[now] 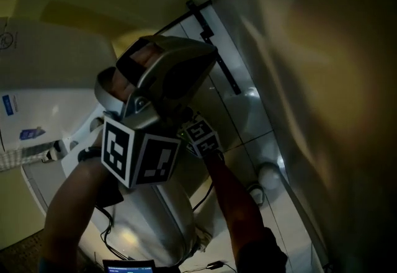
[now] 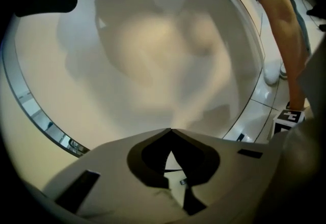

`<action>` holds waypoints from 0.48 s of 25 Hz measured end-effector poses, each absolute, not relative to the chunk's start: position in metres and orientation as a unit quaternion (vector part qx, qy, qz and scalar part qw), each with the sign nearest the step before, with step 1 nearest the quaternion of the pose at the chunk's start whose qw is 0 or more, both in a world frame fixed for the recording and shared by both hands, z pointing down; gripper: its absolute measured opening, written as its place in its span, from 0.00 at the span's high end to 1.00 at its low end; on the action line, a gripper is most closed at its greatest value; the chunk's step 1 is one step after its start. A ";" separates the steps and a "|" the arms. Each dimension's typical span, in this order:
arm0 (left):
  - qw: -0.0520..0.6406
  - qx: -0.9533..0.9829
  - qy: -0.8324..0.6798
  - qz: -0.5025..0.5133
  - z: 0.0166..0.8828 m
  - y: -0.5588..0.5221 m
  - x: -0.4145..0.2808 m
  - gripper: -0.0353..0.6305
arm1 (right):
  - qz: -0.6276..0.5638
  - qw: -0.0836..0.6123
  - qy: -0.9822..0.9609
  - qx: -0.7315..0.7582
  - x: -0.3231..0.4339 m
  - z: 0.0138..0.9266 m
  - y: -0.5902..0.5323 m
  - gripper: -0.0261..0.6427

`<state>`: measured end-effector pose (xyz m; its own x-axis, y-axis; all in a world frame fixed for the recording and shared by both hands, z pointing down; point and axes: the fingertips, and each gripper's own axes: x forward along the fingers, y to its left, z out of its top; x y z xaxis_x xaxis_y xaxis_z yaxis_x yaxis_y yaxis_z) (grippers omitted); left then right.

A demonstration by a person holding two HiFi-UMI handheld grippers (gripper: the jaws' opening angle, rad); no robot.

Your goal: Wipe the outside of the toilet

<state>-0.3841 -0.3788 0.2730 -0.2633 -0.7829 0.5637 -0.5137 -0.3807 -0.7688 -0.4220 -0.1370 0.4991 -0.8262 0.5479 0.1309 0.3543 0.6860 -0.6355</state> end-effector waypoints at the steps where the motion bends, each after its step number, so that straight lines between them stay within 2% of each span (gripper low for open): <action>1: 0.122 -0.596 0.541 -0.580 0.273 -0.379 -0.383 0.92 | 0.312 0.163 -0.903 -0.247 -0.417 0.510 -0.133 0.83; 6: 0.139 -0.602 0.540 -0.572 0.271 -0.375 -0.364 0.92 | 0.322 0.188 -0.902 -0.219 -0.360 0.553 -0.117 0.83; 12: 0.125 -0.609 0.566 -0.541 0.258 -0.361 -0.312 0.92 | 0.340 0.222 -0.897 -0.173 -0.248 0.532 -0.121 0.83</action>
